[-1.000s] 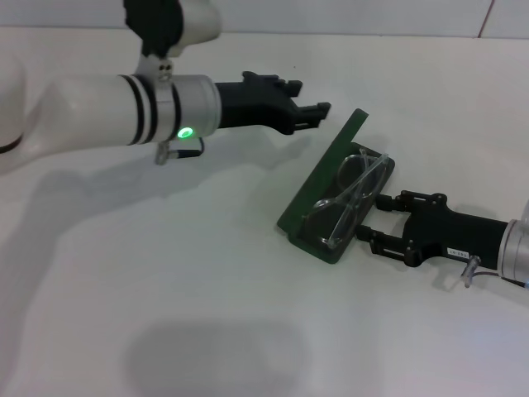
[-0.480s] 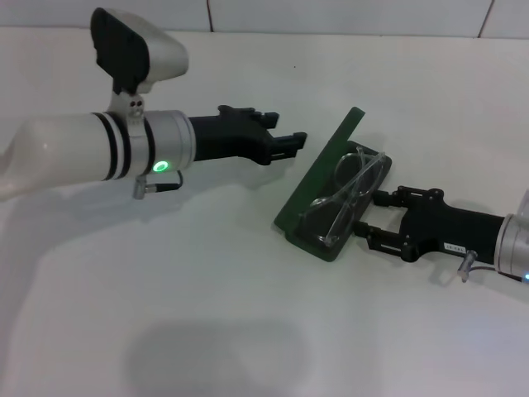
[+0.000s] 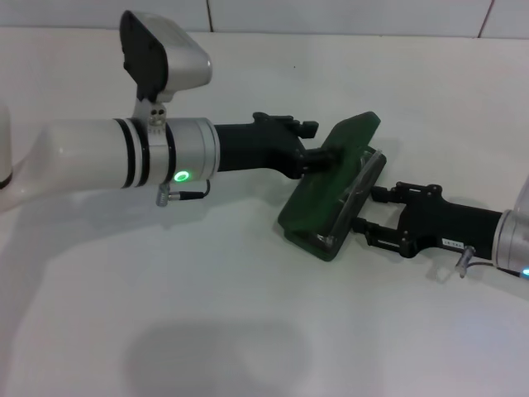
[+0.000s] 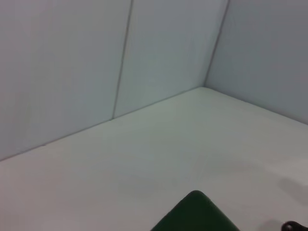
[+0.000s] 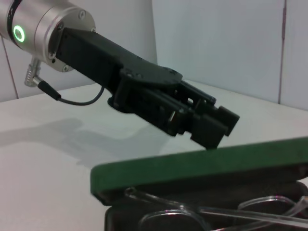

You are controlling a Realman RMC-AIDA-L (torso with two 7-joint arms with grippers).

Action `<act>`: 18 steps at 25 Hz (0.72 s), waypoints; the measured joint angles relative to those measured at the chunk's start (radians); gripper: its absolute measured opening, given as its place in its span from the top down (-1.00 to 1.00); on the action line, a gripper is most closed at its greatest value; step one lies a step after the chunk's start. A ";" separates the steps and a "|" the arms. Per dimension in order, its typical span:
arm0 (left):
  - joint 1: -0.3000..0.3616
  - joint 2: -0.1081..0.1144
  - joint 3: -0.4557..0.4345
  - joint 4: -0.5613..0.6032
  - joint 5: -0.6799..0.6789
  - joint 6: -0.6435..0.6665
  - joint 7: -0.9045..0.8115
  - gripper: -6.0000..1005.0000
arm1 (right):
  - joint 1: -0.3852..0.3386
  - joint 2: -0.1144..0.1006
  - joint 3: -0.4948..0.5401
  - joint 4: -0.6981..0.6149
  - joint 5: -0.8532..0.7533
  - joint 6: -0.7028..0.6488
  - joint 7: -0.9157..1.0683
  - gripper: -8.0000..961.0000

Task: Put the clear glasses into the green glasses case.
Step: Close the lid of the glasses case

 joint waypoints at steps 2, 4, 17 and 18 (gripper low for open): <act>0.000 -0.001 0.007 0.000 0.000 0.002 0.000 -0.22 | 0.002 0.000 -0.001 0.000 0.000 0.000 0.000 -0.26; -0.001 -0.002 0.013 0.000 -0.001 0.006 0.004 -0.22 | 0.003 0.000 -0.001 0.001 0.001 0.000 0.001 -0.26; -0.017 -0.004 0.071 -0.020 -0.012 -0.004 0.023 -0.22 | 0.009 0.000 -0.022 -0.005 0.005 -0.004 0.007 -0.26; -0.018 -0.004 0.070 -0.024 -0.012 -0.005 0.023 -0.22 | 0.009 0.000 -0.024 -0.007 0.005 -0.006 0.007 -0.26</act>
